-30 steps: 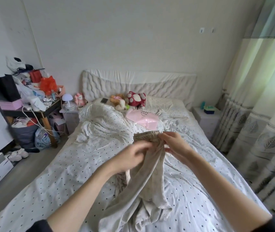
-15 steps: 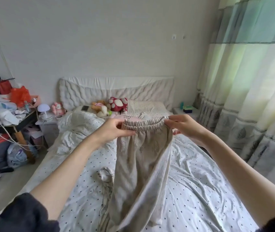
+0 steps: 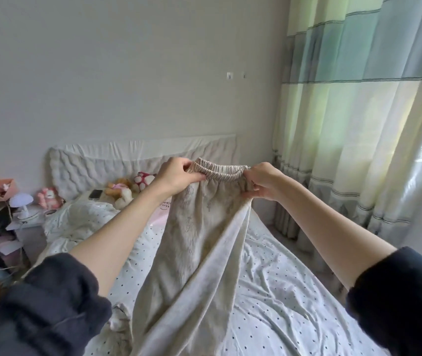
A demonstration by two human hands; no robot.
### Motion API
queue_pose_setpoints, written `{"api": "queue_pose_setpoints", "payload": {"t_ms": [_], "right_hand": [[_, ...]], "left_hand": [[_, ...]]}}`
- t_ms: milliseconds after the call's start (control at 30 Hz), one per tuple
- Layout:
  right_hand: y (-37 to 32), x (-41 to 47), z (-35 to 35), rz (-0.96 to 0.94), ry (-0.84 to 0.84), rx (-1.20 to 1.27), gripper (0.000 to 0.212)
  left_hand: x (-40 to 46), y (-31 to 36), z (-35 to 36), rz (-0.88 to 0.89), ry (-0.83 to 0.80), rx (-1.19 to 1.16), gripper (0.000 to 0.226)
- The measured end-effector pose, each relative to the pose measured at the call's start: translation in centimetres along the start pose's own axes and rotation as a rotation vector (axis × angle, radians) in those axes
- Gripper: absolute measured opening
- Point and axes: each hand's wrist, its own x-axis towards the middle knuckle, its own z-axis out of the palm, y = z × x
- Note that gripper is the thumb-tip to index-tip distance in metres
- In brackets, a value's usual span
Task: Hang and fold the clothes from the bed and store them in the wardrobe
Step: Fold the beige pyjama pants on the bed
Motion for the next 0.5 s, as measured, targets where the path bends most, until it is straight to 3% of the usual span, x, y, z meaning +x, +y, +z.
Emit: {"api": "queue_pose_setpoints", "payload": {"t_ms": [100, 267, 367, 500], "right_hand": [[-2.1, 4.9, -3.0, -0.093, 0.036, -0.065, 0.027], [-9.3, 9.6, -7.6, -0.552, 0.210, -0.068, 0.023], [-13.4, 9.2, -10.1, -0.734, 0.179, 0.010, 0.028], [-16.5, 7.8, -12.8, -0.863, 0.085, 0.067, 0.033]], "left_hand": [[5.4, 2.7, 2.6, -0.018, 0.093, 0.076, 0.018], [13.2, 8.8, 2.1, 0.023, 0.390, 0.009, 0.018], [15.9, 12.5, 0.1, 0.021, 0.527, -0.142, 0.008], [16.9, 15.6, -0.9, 0.035, 0.550, -0.419, 0.007]]}}
